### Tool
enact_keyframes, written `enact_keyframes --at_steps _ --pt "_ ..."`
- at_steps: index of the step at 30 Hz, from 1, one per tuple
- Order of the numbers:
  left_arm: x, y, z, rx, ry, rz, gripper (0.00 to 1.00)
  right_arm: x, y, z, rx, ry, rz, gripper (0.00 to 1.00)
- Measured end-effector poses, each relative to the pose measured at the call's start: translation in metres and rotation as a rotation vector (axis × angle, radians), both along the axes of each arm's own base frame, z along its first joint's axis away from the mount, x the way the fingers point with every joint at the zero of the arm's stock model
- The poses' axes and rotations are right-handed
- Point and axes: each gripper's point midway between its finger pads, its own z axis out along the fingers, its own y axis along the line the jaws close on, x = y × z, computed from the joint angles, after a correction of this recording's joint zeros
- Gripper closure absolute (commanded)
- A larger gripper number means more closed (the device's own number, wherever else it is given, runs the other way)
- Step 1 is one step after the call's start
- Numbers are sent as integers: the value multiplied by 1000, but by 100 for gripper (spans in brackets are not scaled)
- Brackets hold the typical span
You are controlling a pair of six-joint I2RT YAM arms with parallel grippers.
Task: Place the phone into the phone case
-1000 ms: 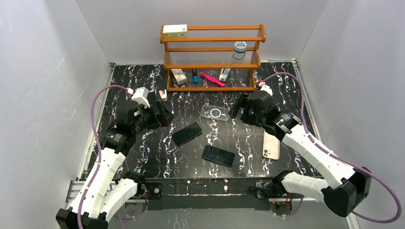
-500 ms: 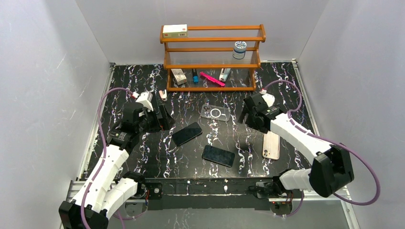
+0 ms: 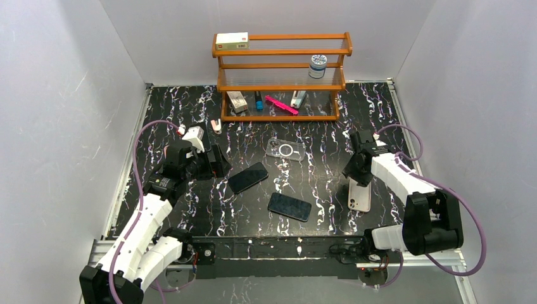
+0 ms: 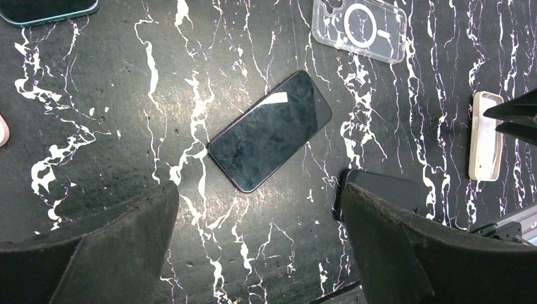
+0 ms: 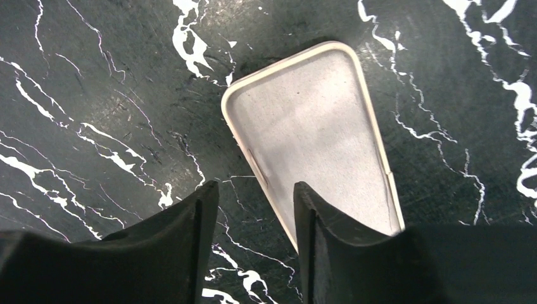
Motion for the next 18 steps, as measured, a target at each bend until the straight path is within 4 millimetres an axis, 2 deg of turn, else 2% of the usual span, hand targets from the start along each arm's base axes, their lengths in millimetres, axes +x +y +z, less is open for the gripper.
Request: enact_keyframes --at_steps 10,18 --pt "0 0 -1 3 1 -2 2 3 12 -27 61 72 95 66" --pt "0 1 -3 8 5 2 2 2 20 -26 97 63 185 97"
